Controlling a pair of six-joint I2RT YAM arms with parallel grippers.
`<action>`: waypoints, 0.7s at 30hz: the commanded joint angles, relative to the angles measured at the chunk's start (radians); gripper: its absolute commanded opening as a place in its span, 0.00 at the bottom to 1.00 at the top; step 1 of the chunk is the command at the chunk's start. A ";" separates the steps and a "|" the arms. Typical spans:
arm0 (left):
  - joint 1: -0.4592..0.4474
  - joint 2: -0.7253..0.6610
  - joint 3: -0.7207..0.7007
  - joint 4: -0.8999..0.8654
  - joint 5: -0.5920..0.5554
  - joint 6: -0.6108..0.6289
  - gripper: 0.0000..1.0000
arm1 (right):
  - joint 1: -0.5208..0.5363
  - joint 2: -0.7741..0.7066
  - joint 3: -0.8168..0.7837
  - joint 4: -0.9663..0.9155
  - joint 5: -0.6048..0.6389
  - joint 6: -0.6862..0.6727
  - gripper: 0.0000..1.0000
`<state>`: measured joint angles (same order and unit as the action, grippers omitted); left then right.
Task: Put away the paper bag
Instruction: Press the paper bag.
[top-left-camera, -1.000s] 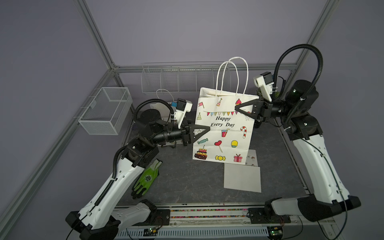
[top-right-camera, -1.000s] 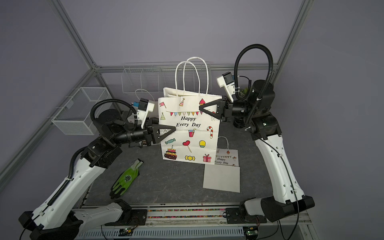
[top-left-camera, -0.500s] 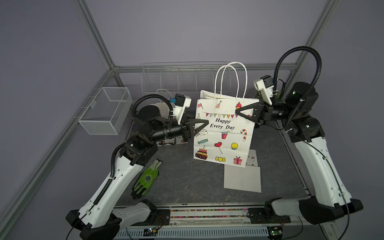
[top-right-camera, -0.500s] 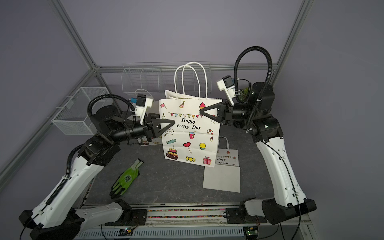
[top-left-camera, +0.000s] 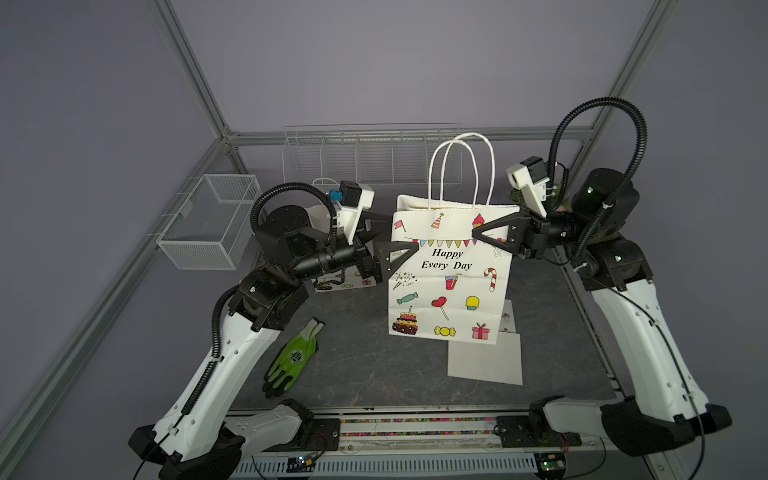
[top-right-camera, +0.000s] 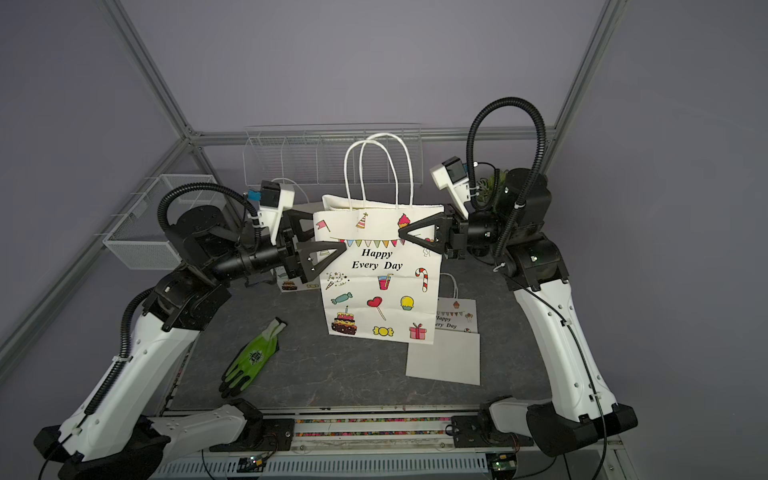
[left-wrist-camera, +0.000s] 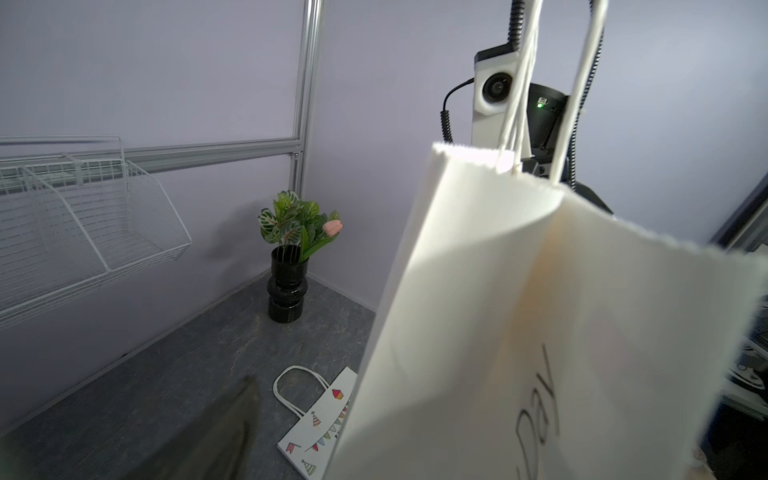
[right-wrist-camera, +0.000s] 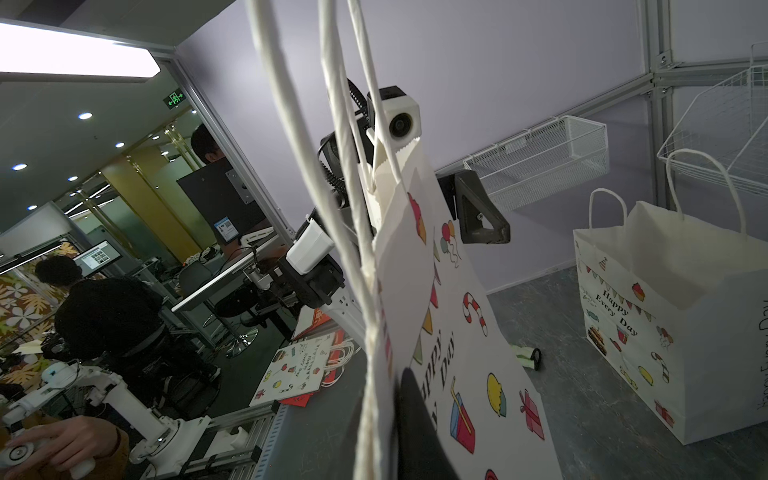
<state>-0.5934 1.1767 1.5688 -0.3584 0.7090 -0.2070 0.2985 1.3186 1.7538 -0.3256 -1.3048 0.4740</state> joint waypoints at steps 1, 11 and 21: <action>0.010 0.024 0.026 0.052 0.149 -0.012 0.91 | 0.007 -0.016 -0.010 0.013 -0.044 -0.015 0.12; 0.017 0.022 0.000 0.111 0.294 -0.043 0.40 | 0.009 -0.017 -0.016 0.020 -0.046 -0.018 0.12; 0.043 -0.015 -0.045 0.107 0.274 -0.045 0.13 | 0.008 -0.012 -0.013 0.016 -0.019 -0.017 0.13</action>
<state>-0.5625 1.1793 1.5372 -0.2588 0.9756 -0.2539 0.3038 1.3182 1.7473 -0.3252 -1.3243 0.4706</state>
